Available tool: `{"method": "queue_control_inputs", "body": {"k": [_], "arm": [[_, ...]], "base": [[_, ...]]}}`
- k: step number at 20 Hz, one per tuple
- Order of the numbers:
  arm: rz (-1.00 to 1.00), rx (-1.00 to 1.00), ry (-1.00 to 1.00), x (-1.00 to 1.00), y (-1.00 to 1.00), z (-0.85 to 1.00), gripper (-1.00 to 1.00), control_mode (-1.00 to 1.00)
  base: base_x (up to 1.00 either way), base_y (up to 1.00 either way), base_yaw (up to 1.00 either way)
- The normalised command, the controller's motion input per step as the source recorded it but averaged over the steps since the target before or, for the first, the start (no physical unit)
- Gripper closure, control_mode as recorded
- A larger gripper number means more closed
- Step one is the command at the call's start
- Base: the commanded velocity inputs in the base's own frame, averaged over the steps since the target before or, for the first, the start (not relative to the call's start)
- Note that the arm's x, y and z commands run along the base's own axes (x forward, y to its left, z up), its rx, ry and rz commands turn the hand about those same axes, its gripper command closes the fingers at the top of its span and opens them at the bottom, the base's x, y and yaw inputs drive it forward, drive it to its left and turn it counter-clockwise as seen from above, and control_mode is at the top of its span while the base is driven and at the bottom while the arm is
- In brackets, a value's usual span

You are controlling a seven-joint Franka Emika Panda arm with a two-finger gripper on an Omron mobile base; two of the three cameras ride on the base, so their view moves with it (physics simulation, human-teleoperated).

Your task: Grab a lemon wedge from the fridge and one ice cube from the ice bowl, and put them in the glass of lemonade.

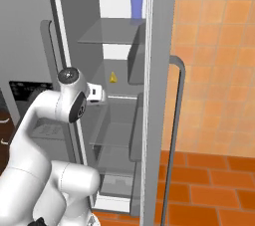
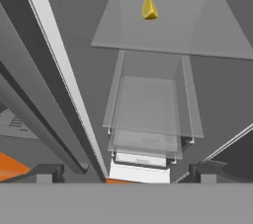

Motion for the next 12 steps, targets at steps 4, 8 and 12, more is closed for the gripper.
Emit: {"method": "queue_control_inputs", "body": {"k": [4, 8, 12], "arm": [[0.02, -0.04, 0.00, 0.01, -0.01, 0.14, -1.00, -1.00], [0.05, -0.07, -0.05, 0.01, -0.07, 0.12, -1.00, -1.00], [0.06, -0.04, -0.08, 0.07, -0.09, 0.07, -1.00, -1.00]], "base": [[0.00, 0.00, 0.00], [0.00, 0.00, 0.00], [0.00, 0.00, 0.00]]}}
